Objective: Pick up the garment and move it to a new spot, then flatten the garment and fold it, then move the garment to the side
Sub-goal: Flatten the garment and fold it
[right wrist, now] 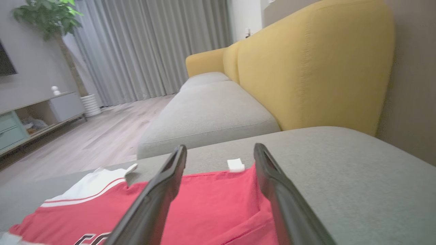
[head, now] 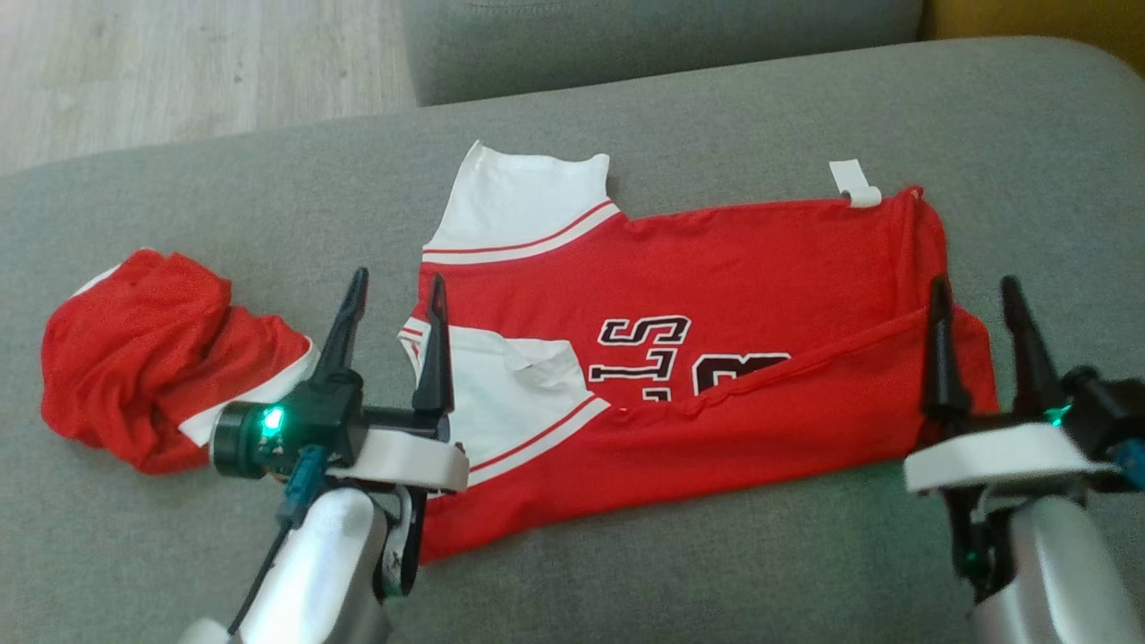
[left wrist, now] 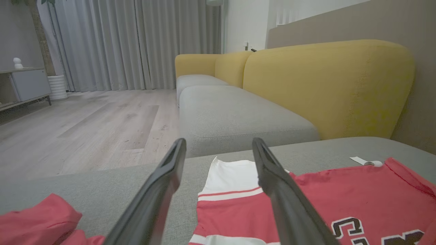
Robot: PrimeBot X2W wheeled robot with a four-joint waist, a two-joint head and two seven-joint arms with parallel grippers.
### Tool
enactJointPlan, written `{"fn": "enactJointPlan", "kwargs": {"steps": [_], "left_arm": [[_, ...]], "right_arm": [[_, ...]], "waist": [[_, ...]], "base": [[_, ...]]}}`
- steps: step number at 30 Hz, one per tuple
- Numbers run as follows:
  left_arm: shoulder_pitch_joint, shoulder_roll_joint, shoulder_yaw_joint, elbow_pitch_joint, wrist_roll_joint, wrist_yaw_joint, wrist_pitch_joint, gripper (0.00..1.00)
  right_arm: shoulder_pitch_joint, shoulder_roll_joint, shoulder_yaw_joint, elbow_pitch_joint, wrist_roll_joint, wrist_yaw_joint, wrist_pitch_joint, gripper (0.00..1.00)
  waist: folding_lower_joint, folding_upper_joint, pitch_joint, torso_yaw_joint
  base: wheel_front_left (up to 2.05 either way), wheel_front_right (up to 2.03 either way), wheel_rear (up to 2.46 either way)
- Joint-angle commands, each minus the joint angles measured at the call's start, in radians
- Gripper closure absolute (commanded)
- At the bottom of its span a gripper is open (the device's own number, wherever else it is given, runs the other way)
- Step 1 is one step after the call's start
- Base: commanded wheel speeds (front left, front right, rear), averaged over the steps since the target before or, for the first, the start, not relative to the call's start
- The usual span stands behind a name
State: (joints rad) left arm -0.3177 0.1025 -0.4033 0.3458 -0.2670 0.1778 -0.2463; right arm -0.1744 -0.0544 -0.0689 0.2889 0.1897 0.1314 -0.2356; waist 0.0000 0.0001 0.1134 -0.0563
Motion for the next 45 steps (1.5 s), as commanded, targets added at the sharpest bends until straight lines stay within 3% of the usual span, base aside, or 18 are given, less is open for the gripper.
{"fn": "enactJointPlan", "kwargs": {"steps": [1,6,11,20,27,29,35,45], "left_arm": [[-0.021,0.006,0.045,-0.035,-0.001,0.008,-0.01,0.0],[0.024,-0.02,0.09,-0.132,0.031,0.007,-0.015,0.0],[0.031,-0.031,0.109,-0.145,0.07,-0.024,-0.015,0.0],[-0.206,0.029,0.103,-0.009,0.143,-0.122,-0.011,0.0],[-0.523,0.136,0.076,0.186,0.156,-0.26,0.203,0.0],[-0.635,0.182,0.058,0.279,0.145,-0.291,0.319,0.0],[-0.774,0.255,0.021,0.425,0.076,-0.307,0.492,0.0],[-0.849,0.33,-0.102,0.508,-0.04,-0.308,0.589,0.0]], "right_arm": [[-0.003,-0.001,0.034,-0.04,0.007,-0.001,-0.014,0.0],[0.017,0.003,0.071,-0.051,0.018,-0.001,-0.025,0.0],[0.004,0.004,0.086,-0.078,0.028,-0.001,-0.026,0.0],[-0.06,0.004,0.111,-0.113,0.056,-0.001,-0.026,0.0],[-0.133,0.004,0.148,-0.132,0.09,-0.001,-0.026,0.0],[-0.158,0.004,0.167,-0.139,0.108,-0.001,-0.026,0.0],[-0.189,0.004,0.21,-0.153,0.141,-0.001,-0.026,0.0],[-0.206,0.004,0.22,-0.159,0.17,-0.001,-0.026,0.0]], "waist": [[0.0,-0.0001,0.006,-0.003],[0.0,-0.0001,0.029,-0.008],[0.0,-0.0001,0.06,-0.02],[0.0,-0.0001,0.166,-0.071],[0.0,-0.0001,0.275,-0.14],[0.0,-0.0001,0.318,-0.171],[0.0,-0.0001,0.383,-0.231],[0.0,-0.0001,0.416,-0.276]], "base": [[0.0,0.0,0.0],[0.0,0.0,0.0],[0.0,0.0,0.0],[0.0,0.0,0.0],[0.0,0.0,0.0],[0.0,0.0,0.0],[0.0,0.0,0.0],[0.0,0.0,0.0]]}}
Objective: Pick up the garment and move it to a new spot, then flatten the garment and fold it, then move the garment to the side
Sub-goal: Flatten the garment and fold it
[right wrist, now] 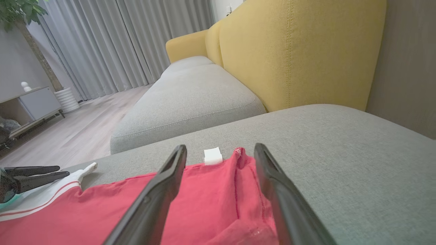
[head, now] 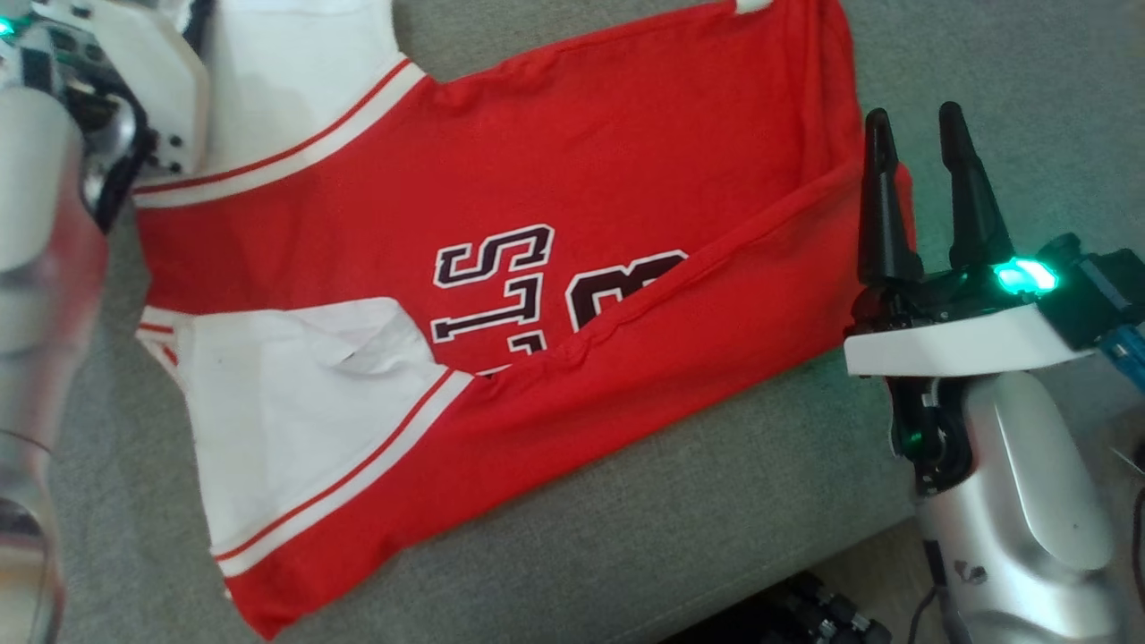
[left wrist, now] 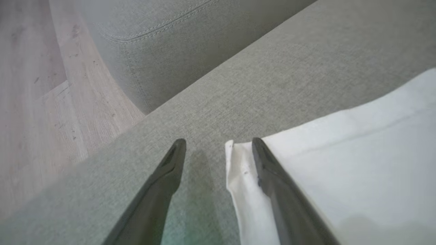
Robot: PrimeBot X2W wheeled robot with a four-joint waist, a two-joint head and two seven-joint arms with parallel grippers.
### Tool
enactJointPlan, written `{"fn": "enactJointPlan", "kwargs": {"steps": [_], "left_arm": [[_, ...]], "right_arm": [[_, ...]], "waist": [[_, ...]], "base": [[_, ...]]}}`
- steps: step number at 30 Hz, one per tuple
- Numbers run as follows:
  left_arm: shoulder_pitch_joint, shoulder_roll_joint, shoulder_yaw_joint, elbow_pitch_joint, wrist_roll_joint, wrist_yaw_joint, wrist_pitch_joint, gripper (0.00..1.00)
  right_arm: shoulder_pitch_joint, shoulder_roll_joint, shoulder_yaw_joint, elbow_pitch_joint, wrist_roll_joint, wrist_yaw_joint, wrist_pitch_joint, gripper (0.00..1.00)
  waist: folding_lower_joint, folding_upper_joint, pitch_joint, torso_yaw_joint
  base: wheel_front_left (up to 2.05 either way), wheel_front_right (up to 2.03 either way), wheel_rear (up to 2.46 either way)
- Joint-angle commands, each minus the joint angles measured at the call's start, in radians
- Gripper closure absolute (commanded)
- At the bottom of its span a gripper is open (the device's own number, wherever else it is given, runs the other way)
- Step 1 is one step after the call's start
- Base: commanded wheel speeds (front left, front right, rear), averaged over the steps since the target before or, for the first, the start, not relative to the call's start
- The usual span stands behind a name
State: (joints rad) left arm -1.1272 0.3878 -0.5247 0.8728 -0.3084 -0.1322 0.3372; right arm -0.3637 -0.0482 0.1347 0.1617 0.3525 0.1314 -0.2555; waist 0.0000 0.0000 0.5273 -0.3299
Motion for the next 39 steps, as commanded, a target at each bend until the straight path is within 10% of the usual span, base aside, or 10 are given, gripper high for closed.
{"fn": "enactJointPlan", "kwargs": {"steps": [1,6,9,21,39], "left_arm": [[-0.043,0.049,0.007,-0.011,-0.005,0.002,0.015,0.0],[-0.038,0.043,-0.051,-0.002,-0.072,0.002,0.051,0.09],[-0.029,0.041,-0.097,-0.012,-0.12,0.002,0.082,1.0],[-0.015,-0.006,-0.127,-0.063,-0.188,0.012,-0.117,1.0],[0.137,-0.068,-0.197,-0.405,-0.163,0.058,-0.238,1.0]], "right_arm": [[-0.016,-0.002,0.015,-0.032,0.008,-0.001,-0.006,0.0],[-0.01,-0.002,0.002,-0.025,0.008,-0.001,-0.006,0.0],[-0.011,-0.002,-0.009,-0.013,-0.001,-0.001,-0.006,0.0],[-0.052,-0.013,-0.08,0.052,-0.149,-0.001,-0.006,0.0],[-0.299,-0.339,-0.01,0.426,-0.113,-0.001,0.36,0.0]], "waist": [[0.0,0.0,0.001,-0.004],[0.0,0.0,-0.008,-0.002],[0.0,0.0,-0.019,0.005],[0.0,0.0,-0.121,0.088],[0.0,0.0,-0.157,0.325]], "base": [[0.0,0.0,0.0],[0.0,0.0,0.0],[0.0,0.0,0.0],[0.0,0.0,0.0],[0.0,0.0,0.0]]}}
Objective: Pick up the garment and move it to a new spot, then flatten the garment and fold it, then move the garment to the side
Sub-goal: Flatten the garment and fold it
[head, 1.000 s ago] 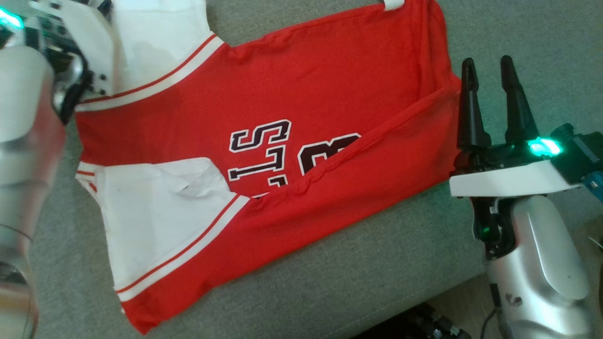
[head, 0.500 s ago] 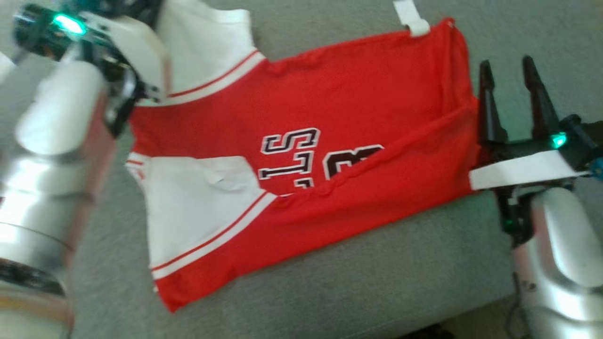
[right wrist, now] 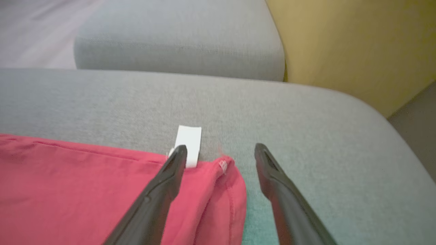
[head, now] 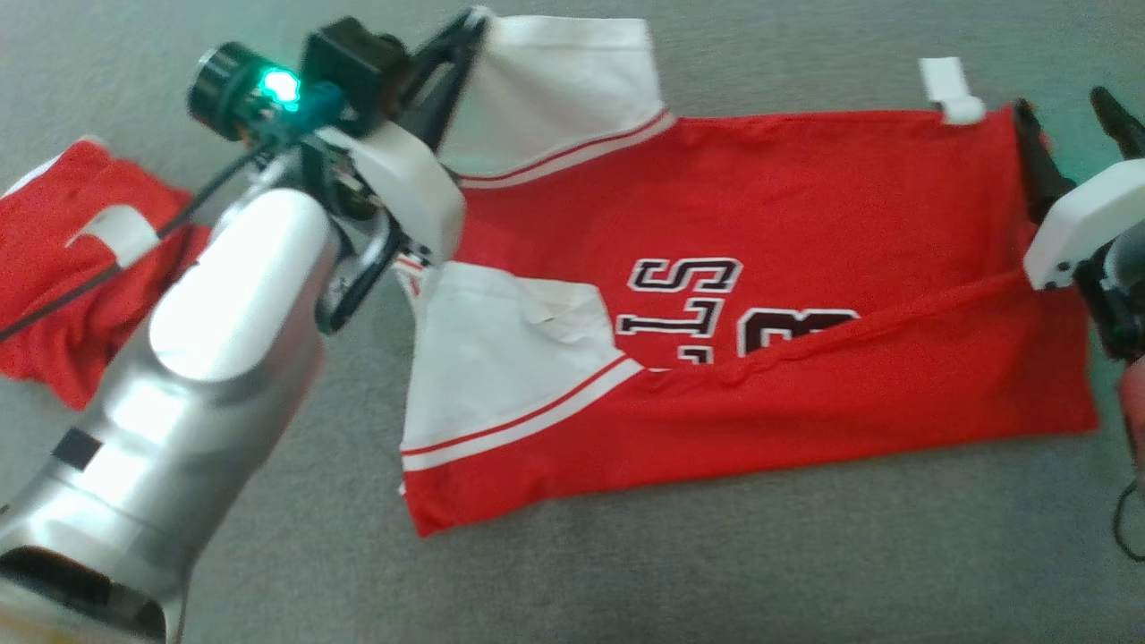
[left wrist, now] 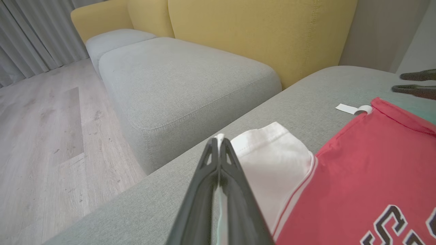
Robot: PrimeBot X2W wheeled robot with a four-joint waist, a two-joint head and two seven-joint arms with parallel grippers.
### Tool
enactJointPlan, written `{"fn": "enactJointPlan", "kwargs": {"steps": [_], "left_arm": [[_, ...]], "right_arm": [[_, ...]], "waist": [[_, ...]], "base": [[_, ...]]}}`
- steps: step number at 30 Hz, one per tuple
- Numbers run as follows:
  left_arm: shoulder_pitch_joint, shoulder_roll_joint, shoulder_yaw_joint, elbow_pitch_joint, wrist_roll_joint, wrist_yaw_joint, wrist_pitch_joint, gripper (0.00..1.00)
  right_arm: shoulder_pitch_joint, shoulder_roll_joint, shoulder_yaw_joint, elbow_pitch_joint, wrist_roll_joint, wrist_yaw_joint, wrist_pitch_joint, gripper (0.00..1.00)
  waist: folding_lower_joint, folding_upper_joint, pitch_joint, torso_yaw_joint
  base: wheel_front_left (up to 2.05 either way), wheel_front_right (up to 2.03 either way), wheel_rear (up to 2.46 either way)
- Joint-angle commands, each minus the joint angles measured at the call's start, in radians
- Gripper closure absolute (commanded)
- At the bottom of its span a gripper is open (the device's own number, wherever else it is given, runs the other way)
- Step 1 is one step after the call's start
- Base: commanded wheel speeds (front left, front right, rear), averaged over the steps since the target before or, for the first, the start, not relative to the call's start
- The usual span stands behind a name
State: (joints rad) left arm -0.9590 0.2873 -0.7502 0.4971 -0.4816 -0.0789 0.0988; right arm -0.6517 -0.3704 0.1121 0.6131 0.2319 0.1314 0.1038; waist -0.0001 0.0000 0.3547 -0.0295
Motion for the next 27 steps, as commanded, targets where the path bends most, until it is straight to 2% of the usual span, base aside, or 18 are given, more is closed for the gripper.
{"fn": "enactJointPlan", "kwargs": {"steps": [1,7,14,15,16,20,27], "left_arm": [[-0.025,0.033,0.023,-0.056,0.011,0.007,0.009,1.0],[-0.005,0.044,0.006,-0.174,0.016,0.029,0.051,1.0],[-0.002,0.057,0.004,-0.225,0.012,0.043,0.077,1.0],[-0.003,0.059,0.005,-0.227,0.011,0.045,0.079,1.0],[-0.005,0.061,0.007,-0.229,0.01,0.047,0.081,1.0],[-0.011,0.07,0.019,-0.223,0.006,0.06,0.08,1.0],[-0.047,0.086,0.064,-0.162,0.002,0.091,0.043,1.0]], "right_arm": [[-0.027,-0.03,0.023,0.002,0.027,-0.001,0.016,0.0],[-0.106,-0.102,0.109,0.144,0.067,-0.001,0.057,0.0],[-0.162,-0.123,0.185,0.274,0.088,-0.001,0.063,0.0],[-0.168,-0.125,0.197,0.288,0.094,-0.001,0.065,0.31],[-0.173,-0.127,0.209,0.3,0.099,-0.001,0.067,1.0],[-0.199,-0.138,0.246,0.332,0.121,-0.001,0.049,1.0],[-0.288,-0.13,0.245,0.342,0.187,-0.001,-0.061,1.0]], "waist": [[0.0001,0.0,0.024,0.034],[0.0001,0.0,0.061,0.066],[0.0001,0.0,0.078,0.072],[0.0001,0.0,0.078,0.071],[0.0001,0.0,0.079,0.069],[0.0001,0.0,0.076,0.058],[0.0001,0.0,0.07,0.024]], "base": [[0.0,0.0,0.0],[0.0,0.0,0.0],[0.0,0.0,0.0],[0.0,0.0,0.0],[0.0,0.0,0.0],[0.0,0.0,0.0],[0.0,0.0,0.0]]}}
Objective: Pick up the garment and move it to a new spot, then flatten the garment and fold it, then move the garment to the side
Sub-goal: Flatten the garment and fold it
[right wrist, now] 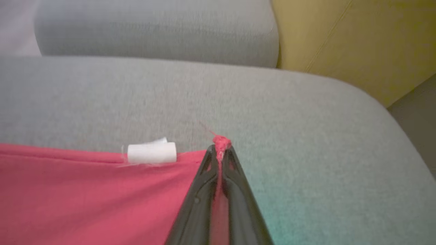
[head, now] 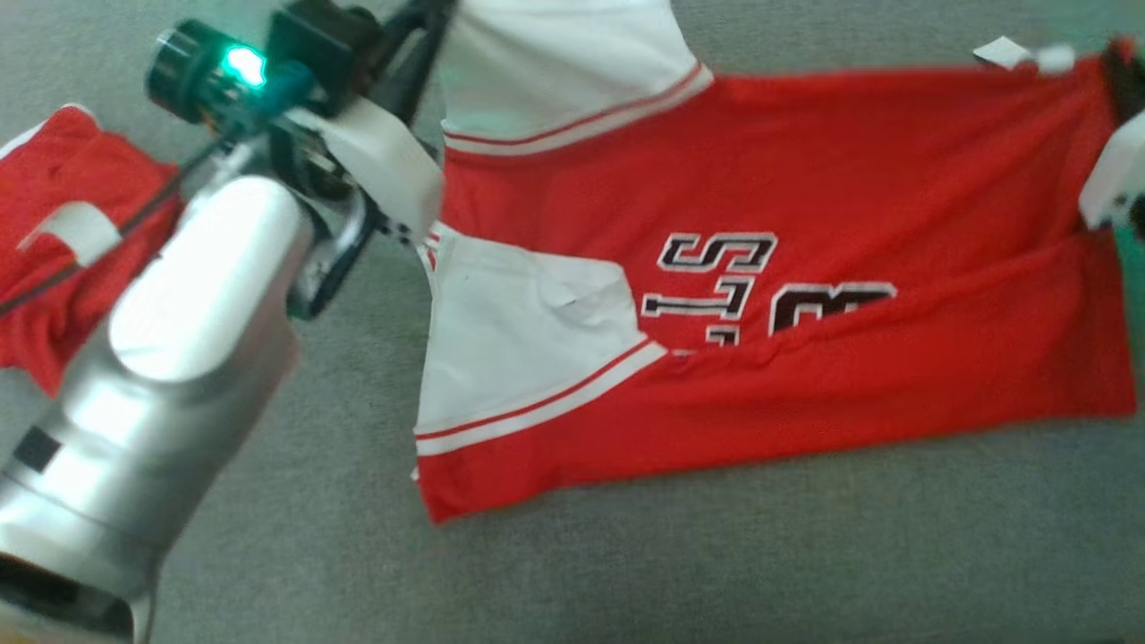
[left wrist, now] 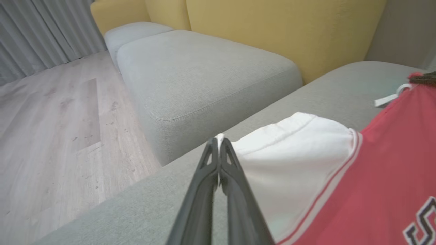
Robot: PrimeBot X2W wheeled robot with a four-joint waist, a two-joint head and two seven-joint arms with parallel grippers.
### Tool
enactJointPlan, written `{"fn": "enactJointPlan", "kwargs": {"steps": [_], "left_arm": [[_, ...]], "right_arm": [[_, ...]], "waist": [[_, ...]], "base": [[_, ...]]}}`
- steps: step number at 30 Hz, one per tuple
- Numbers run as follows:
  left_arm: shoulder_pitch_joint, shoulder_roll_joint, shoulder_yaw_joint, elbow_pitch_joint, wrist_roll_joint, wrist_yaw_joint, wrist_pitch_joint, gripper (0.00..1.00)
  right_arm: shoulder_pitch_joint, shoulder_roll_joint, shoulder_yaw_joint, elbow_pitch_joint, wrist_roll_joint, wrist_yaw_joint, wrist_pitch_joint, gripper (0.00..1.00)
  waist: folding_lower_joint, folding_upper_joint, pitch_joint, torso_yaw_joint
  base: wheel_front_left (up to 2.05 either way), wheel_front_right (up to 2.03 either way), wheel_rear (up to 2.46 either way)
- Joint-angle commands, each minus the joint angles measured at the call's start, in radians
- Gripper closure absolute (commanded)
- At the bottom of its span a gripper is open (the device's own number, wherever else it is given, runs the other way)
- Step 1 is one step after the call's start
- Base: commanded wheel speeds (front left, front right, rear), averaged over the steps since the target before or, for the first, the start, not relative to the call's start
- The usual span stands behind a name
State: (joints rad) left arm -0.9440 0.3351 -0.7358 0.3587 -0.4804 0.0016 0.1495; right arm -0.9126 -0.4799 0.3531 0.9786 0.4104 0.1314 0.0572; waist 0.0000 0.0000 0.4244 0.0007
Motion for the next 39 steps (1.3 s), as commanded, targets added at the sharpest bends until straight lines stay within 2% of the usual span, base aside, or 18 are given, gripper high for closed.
{"fn": "enactJointPlan", "kwargs": {"steps": [1,7,13,17,23,31,39], "left_arm": [[-0.074,0.041,0.057,-0.009,0.004,0.015,-0.017,1.0],[-0.171,0.038,0.09,0.105,0.038,0.046,-0.099,1.0],[-0.281,-0.017,0.098,0.245,0.075,0.068,-0.242,1.0],[-0.297,-0.041,0.09,0.302,0.078,0.06,-0.283,1.0],[-0.268,-0.068,0.057,0.371,0.073,0.018,-0.324,1.0],[-0.161,-0.055,0.01,0.345,0.049,-0.044,-0.295,1.0],[0.024,-0.004,-0.055,0.178,-0.041,-0.104,-0.114,1.0]], "right_arm": [[-0.041,-0.015,0.003,-0.028,0.025,-0.001,-0.028,1.0],[-0.119,0.001,0.018,-0.068,0.102,-0.001,-0.096,1.0],[-0.184,0.006,0.042,-0.081,0.138,-0.001,-0.203,1.0],[-0.187,0.008,0.061,-0.074,0.155,-0.001,-0.232,1.0],[-0.144,-0.018,0.113,-0.061,0.218,-0.001,-0.247,1.0],[-0.033,-0.095,0.207,-0.099,0.335,-0.001,-0.219,1.0],[0.084,-0.191,0.325,-0.148,0.425,-0.001,-0.133,1.0]], "waist": [[0.0,0.0,0.003,-0.013],[0.0,0.0,0.02,-0.047],[0.0,0.0,0.034,-0.059],[0.0,0.0,0.033,-0.054],[0.0,0.0,0.012,-0.03],[0.0,0.0,-0.057,0.005],[0.0,0.0,-0.125,0.024]], "base": [[0.0,0.0,0.0],[0.0,0.0,0.0],[0.0,0.0,0.0],[0.0,0.0,0.0],[0.0,0.0,0.0],[0.0,0.0,0.0],[0.0,0.0,0.0]]}}
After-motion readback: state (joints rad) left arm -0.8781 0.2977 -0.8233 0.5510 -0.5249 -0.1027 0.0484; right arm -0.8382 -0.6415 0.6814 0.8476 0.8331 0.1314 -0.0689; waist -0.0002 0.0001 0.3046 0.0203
